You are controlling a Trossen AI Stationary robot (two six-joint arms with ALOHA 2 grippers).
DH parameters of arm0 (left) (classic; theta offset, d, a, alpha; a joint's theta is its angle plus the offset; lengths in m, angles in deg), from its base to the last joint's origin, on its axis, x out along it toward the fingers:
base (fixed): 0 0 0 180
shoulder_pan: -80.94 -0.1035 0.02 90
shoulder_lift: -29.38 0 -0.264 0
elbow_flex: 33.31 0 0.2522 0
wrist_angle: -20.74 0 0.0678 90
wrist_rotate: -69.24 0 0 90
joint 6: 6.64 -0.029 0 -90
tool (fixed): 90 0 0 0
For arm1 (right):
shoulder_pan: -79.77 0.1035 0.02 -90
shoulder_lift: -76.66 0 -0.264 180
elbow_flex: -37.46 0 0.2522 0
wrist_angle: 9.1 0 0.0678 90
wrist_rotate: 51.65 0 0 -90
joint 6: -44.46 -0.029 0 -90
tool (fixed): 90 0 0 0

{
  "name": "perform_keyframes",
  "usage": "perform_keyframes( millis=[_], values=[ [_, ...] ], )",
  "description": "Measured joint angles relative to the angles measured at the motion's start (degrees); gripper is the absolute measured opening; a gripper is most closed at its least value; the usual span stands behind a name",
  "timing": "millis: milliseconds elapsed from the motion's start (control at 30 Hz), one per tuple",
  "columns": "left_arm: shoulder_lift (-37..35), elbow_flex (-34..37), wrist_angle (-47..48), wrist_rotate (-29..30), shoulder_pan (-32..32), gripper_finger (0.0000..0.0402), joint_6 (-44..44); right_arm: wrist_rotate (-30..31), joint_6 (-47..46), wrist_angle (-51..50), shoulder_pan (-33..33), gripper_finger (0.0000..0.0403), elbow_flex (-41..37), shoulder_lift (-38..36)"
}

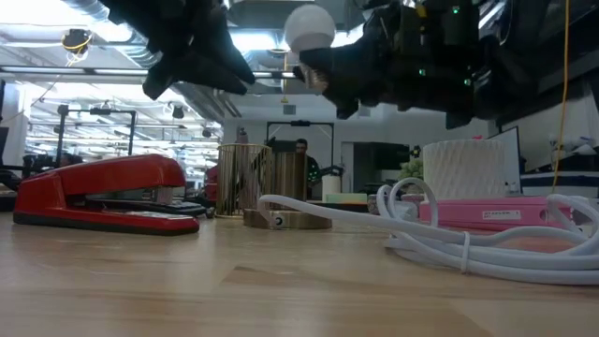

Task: Screw lightbulb
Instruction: Insert the white lightbulb into the gold lamp

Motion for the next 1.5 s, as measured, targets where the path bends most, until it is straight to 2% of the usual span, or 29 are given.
perform_keyframes(
  millis=[167,300,633,1033,1333,1500],
  values=[
    [2.55,0.02,-2.24,0.01,0.01,0.0081,-0.45,1.0,-1.46,3.5,0.87,0.0158,1.62,4.62],
    [3.66,0.0,-4.6,0.18,0.0,0.0081,-2.63,1.03,-1.29,4.43,0.76,0.0158,3.1,5.59],
    [3.72,-0.02,-4.13,0.44,0.0,0.0081,-4.48,1.25,-1.37,3.82,0.76,0.0158,5.58,9.77],
    [3.72,-0.02,-3.36,0.44,0.0,0.0082,-4.95,2.1,-5.82,3.75,0.76,0.0158,5.56,10.09],
    [3.72,-0.02,-3.31,0.44,0.0,0.0082,-10.68,1.97,-5.79,3.52,0.76,0.0158,5.56,10.09],
    [3.72,-0.02,-3.34,0.44,0.0,0.0082,-9.83,2.35,-5.77,3.47,0.76,0.0158,5.56,10.09]
  ],
)
